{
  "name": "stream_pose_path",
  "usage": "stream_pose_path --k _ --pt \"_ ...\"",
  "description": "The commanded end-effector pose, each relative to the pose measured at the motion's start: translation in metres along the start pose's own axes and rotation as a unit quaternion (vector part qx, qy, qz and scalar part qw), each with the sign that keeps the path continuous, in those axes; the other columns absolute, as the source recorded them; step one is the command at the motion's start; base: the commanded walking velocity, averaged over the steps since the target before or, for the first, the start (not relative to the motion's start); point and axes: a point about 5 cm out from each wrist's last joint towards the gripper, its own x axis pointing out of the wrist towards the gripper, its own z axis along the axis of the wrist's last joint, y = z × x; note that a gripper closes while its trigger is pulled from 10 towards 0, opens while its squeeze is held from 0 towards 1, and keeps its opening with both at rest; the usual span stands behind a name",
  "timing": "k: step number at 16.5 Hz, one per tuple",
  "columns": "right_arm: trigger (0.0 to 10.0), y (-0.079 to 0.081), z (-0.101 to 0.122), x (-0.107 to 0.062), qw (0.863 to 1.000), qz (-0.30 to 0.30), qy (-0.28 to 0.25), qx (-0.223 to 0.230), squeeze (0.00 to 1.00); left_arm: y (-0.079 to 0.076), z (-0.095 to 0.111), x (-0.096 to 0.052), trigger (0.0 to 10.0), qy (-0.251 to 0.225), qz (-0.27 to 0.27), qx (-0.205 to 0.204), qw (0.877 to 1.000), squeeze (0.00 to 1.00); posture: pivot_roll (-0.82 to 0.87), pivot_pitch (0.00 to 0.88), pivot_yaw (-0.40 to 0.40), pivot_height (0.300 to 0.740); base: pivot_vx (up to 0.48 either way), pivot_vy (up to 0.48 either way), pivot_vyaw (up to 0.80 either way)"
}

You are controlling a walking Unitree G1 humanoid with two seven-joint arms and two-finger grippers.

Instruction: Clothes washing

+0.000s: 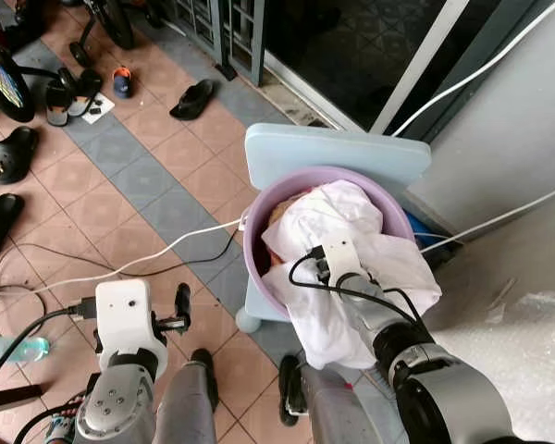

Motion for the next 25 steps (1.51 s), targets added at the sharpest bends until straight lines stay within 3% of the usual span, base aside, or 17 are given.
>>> stream_pose_path --k 1,6,10,13,15,17,19,22,23,24,25 --pt "0.0 0.002 -0.018 -0.002 0.999 0.004 0.035 0.008 0.0 0.001 -0.003 -0.003 10.0 0.01 0.004 0.001 1.0 0.0 0.16 0.339 -0.09 0.74 0.0 0.0 0.0" --pt "0.0 0.0 -0.012 0.0 1.0 0.002 0.025 0.01 0.0 0.002 -0.001 0.005 10.0 0.004 0.005 0.005 1.0 0.0 0.16 0.314 -0.086 0.74 0.0 0.0 0.0" --pt "0.0 -0.007 -0.004 0.001 1.0 -0.006 0.008 0.022 0.0 0.002 0.003 0.02 10.0 -0.014 0.004 0.013 1.0 0.0 0.15 0.228 -0.074 0.74 0.0 0.0 0.0" --pt "0.0 -0.019 0.014 0.001 0.997 -0.009 -0.051 0.063 0.0 -0.003 0.0 0.037 10.0 -0.026 -0.002 0.02 0.999 0.0 0.11 0.108 -0.048 0.74 0.0 0.0 0.0" --pt "0.0 -0.022 0.041 -0.005 0.987 0.005 -0.142 0.071 0.0 -0.008 0.008 0.06 10.0 -0.047 -0.001 0.028 0.999 0.0 0.06 0.043 -0.017 0.74 0.0 0.0 0.0" --pt "0.0 -0.028 0.056 -0.028 0.966 0.009 -0.244 0.082 0.0 -0.012 0.013 0.072 10.0 -0.066 -0.002 0.046 0.997 0.0 0.03 0.0 0.004 0.74 0.0 0.0 0.0" --pt "0.0 -0.033 0.061 -0.055 0.949 0.0 -0.299 0.1 0.0 -0.015 0.017 0.083 10.0 -0.088 -0.016 0.061 0.994 0.0 0.0 0.0 0.046 0.74 0.0 0.0 0.0" --pt "0.0 -0.046 0.073 -0.094 0.925 -0.034 -0.368 0.093 0.0 -0.021 0.032 0.102 10.0 -0.121 -0.032 0.077 0.989 0.0 -0.05 0.0 0.108 0.74 0.0 0.0 0.0" --pt "0.0 -0.05 0.077 -0.101 0.92 -0.047 -0.379 0.084 0.0 -0.022 0.036 0.104 10.0 -0.13 -0.034 0.079 0.988 0.0 -0.05 0.0 0.117 0.74 0.0 0.0 0.0" --pt "4.0 -0.059 0.079 -0.114 0.913 -0.067 -0.398 0.066 0.0 -0.025 0.04 0.107 10.0 -0.143 -0.032 0.082 0.986 0.0 -0.06 0.0 0.12 0.74 0.0 0.0 0.0" --pt "10.0 -0.06 0.073 -0.118 0.916 -0.067 -0.388 0.075 0.0 -0.026 0.04 0.108 10.0 -0.147 -0.034 0.08 0.985 0.0 -0.06 0.0 0.123 0.74 0.0 0.0 0.0"
